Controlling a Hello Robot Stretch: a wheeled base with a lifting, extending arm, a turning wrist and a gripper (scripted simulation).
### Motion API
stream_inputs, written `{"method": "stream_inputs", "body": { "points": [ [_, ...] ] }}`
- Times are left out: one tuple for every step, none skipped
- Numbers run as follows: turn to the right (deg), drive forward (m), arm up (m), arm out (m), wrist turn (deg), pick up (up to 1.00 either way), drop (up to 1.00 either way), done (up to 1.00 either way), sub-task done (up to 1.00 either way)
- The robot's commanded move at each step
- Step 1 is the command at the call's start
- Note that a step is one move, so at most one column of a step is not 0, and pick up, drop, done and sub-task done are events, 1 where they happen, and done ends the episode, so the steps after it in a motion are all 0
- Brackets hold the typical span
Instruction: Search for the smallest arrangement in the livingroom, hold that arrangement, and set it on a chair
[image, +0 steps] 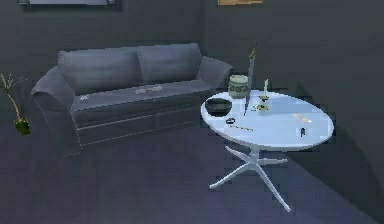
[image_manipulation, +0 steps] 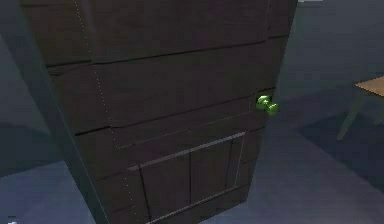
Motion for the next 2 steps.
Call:
{"method": "stream_inputs", "body": {
  "points": [
    [3.0, 0.00, 0.00, 0.00, 0.0, 0.00, 0.00, 0.00, 0.00],
    [0.0, 0.50, 0.00, 0.00, 0.0, 0.00, 0.00, 0.00, 0.00]
  ]
}}
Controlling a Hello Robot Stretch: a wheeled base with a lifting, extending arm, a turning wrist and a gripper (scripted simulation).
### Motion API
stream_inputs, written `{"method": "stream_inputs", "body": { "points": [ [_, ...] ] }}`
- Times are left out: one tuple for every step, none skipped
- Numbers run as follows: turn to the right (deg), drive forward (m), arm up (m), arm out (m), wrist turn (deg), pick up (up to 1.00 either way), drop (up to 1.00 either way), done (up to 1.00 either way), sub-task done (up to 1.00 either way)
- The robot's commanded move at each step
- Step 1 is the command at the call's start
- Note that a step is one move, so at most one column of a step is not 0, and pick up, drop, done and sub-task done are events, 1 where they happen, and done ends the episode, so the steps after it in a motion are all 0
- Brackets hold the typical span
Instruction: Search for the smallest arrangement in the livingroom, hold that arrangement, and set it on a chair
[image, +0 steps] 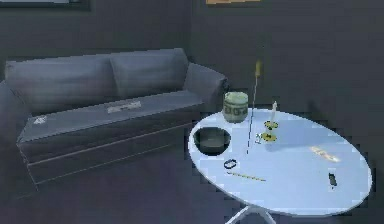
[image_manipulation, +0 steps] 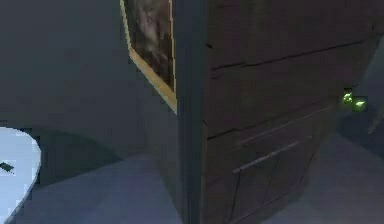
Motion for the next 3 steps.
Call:
{"method": "stream_inputs", "body": {
  "points": [
    [-45.0, 0.00, 0.00, 0.00, 0.0, 0.00, 0.00, 0.00, 0.00],
    [-45.0, 0.00, 0.00, 0.00, 0.0, 0.00, 0.00, 0.00, 0.00],
    [-21.0, 0.00, 0.00, 0.00, 0.0, 0.00, 0.00, 0.00, 0.00]
  ]
}}
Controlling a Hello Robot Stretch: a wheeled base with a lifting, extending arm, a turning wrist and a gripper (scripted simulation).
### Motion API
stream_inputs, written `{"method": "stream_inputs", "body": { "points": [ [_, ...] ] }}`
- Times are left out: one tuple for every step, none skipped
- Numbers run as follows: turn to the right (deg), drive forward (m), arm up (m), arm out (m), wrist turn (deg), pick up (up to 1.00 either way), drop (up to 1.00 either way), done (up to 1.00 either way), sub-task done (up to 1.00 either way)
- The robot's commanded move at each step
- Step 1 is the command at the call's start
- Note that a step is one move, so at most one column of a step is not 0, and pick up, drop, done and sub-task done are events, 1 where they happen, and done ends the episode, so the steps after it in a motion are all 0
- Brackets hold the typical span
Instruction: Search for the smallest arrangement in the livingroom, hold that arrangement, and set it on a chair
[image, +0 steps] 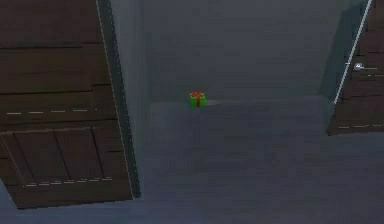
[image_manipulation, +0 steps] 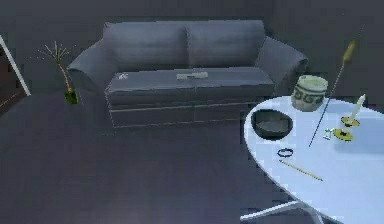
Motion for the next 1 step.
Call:
{"method": "stream_inputs", "body": {
  "points": [
    [0.0, 0.10, 0.00, 0.00, 0.0, 0.00, 0.00, 0.00, 0.00]
  ]
}}
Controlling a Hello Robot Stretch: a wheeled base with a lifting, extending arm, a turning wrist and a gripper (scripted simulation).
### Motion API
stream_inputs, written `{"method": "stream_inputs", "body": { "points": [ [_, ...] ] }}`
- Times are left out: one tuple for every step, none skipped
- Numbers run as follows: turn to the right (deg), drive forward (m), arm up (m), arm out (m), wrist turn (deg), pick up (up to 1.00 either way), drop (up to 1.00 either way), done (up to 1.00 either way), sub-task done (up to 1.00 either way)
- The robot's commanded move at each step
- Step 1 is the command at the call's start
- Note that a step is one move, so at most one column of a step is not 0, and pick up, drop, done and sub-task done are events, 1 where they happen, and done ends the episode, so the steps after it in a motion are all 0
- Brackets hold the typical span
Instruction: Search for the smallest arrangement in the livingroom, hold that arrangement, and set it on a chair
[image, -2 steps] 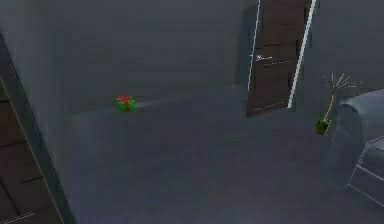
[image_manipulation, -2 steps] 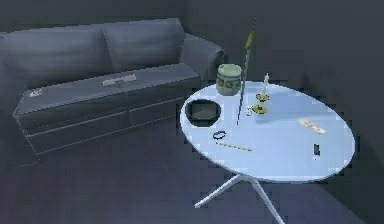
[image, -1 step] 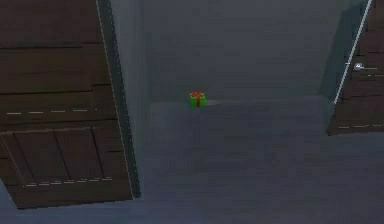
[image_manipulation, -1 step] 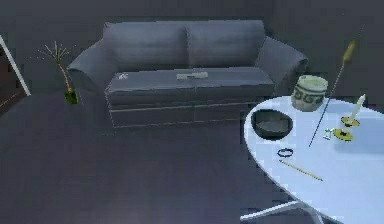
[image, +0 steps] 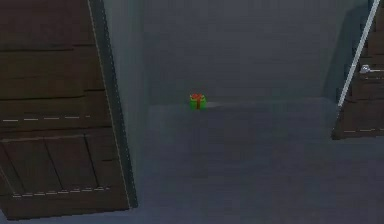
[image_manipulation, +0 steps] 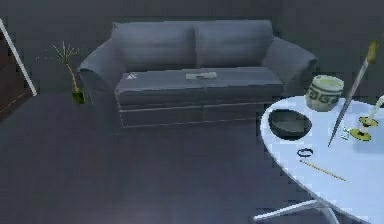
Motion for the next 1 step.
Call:
{"method": "stream_inputs", "body": {
  "points": [
    [45.0, 0.00, 0.00, 0.00, 0.0, 0.00, 0.00, 0.00, 0.00]
  ]
}}
